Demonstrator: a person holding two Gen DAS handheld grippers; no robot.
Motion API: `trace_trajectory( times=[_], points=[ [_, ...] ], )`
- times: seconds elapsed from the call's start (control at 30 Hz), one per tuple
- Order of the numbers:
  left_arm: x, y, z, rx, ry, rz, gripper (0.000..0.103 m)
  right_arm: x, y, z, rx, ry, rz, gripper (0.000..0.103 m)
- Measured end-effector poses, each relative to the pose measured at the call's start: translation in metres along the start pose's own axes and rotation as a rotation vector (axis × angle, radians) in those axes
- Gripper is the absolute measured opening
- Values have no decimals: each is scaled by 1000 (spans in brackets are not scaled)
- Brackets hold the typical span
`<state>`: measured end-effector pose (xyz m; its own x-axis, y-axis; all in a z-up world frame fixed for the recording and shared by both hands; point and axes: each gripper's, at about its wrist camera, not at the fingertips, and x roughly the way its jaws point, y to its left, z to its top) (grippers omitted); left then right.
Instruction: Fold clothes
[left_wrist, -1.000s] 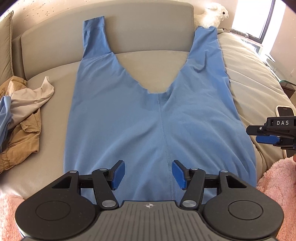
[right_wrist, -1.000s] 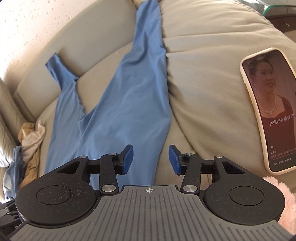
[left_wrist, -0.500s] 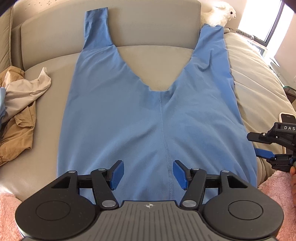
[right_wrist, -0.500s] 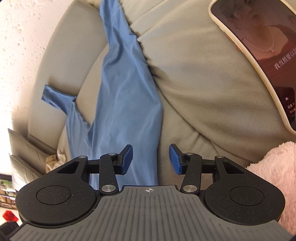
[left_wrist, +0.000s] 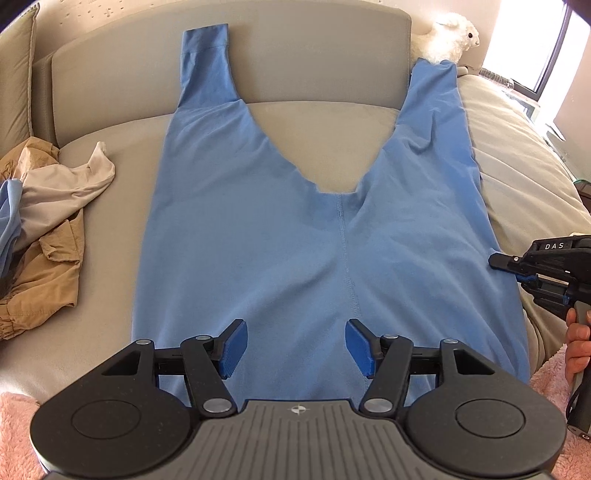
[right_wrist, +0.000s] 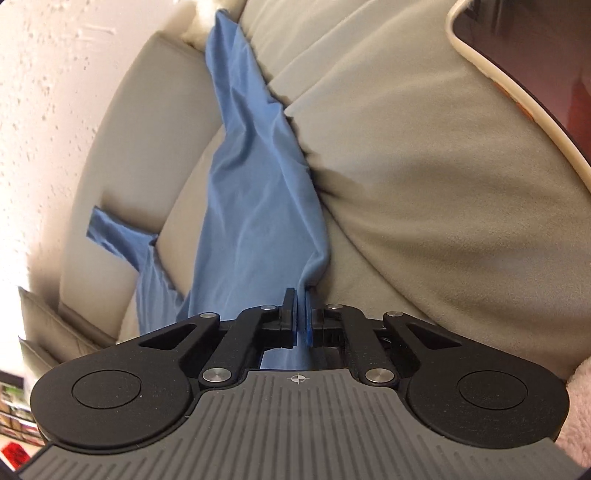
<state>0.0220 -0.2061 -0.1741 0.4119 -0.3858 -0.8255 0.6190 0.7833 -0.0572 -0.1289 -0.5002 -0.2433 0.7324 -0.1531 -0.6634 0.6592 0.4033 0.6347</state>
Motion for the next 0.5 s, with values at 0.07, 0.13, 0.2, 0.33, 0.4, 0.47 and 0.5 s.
trace_trajectory(
  times=[0.07, 0.13, 0.2, 0.33, 0.4, 0.47, 0.5],
  points=[
    [0, 5, 0, -5, -3, 1, 58, -2, 19, 0, -106, -17, -57, 3],
    [0, 12, 0, -11, -7, 2, 58, -5, 48, -4, -239, -50, -123, 2],
    [-1, 22, 1, -29, -18, -1, 58, -5, 77, -12, -372, -76, -162, 2],
    [-2, 47, 4, -71, -39, 4, 59, 1, 125, -26, -526, -81, -163, 2],
    [0, 59, 7, -93, -46, 7, 59, 7, 148, -35, -580, -73, -151, 2],
    [4, 72, 11, -104, -55, 7, 59, 15, 171, -48, -612, -46, -123, 2],
    [6, 80, 14, -105, -63, 10, 59, 19, 178, -54, -616, -34, -112, 2]
  ],
)
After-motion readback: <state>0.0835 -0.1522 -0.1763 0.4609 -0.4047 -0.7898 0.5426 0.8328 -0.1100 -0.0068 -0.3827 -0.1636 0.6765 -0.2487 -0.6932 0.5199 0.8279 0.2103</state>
